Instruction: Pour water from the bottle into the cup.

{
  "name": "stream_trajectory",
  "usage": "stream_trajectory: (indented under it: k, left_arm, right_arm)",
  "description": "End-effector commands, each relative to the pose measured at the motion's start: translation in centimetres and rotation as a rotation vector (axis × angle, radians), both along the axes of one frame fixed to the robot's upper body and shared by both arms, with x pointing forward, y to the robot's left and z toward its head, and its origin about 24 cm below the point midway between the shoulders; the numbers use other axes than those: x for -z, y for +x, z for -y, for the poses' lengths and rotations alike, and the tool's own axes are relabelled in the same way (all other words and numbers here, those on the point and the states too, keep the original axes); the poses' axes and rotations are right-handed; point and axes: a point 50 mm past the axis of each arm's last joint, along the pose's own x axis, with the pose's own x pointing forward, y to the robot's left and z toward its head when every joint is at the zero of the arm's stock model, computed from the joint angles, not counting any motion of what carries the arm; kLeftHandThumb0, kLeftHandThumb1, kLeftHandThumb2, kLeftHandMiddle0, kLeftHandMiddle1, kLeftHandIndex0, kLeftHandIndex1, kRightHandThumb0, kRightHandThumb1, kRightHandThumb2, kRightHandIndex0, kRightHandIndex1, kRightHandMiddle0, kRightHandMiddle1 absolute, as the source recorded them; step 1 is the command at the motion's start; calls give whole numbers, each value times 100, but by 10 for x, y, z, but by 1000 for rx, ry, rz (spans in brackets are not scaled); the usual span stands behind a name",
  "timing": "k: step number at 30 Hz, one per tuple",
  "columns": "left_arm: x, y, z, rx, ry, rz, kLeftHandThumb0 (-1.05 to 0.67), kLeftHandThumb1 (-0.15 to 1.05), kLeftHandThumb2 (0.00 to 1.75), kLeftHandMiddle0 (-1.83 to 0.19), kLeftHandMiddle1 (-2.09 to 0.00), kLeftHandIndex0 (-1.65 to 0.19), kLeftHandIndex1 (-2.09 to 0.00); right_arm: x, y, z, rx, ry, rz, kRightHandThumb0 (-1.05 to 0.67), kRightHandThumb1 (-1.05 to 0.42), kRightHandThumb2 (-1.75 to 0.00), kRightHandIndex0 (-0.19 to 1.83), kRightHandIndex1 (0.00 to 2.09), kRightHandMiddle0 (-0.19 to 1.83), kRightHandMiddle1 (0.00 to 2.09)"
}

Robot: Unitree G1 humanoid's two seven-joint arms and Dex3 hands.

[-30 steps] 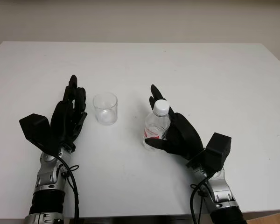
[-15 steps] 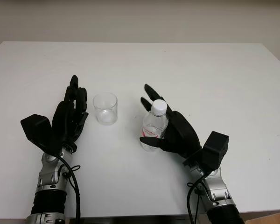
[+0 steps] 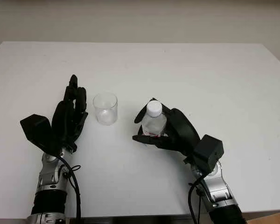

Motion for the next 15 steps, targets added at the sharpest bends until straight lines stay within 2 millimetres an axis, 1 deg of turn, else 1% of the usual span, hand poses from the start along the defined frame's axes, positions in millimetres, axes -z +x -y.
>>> stream_trajectory:
  k: [1,4,6,11,13,15]
  left_arm:
    - [-4,0,-1,-7,-2,21,-68,105,60,12,-5,14,-6]
    - [-4,0,0,-7,0,20,-68,105,59,12,-6,13,-6]
    - [-4,0,0,-3,-4,20,-68,105,59,13,-5,14,-5]
    - [-3,0,0,-1,-9,20,-69,105,58,13,-5,15,-5]
    - [-3,0,0,-1,-8,19,-69,105,58,13,-5,14,-5]
    - [-3,0,0,0,-8,20,-69,105,58,13,-5,14,-5]
  right_arm:
    - [-1,1,0,0,2,10,-30,-105,-19,179,209,156,209]
    - [-1,5,-1,21,13,-1,-31,-105,-20,181,209,158,209]
    - [-3,10,-2,35,24,-8,-32,-105,-21,180,209,156,209]
    - [-12,29,-8,84,70,9,-32,-105,-26,180,209,156,209]
    - [-16,39,-13,115,94,16,-32,-105,-28,183,209,160,209]
    - [-21,50,-17,141,107,20,-33,-105,-35,183,209,162,209]
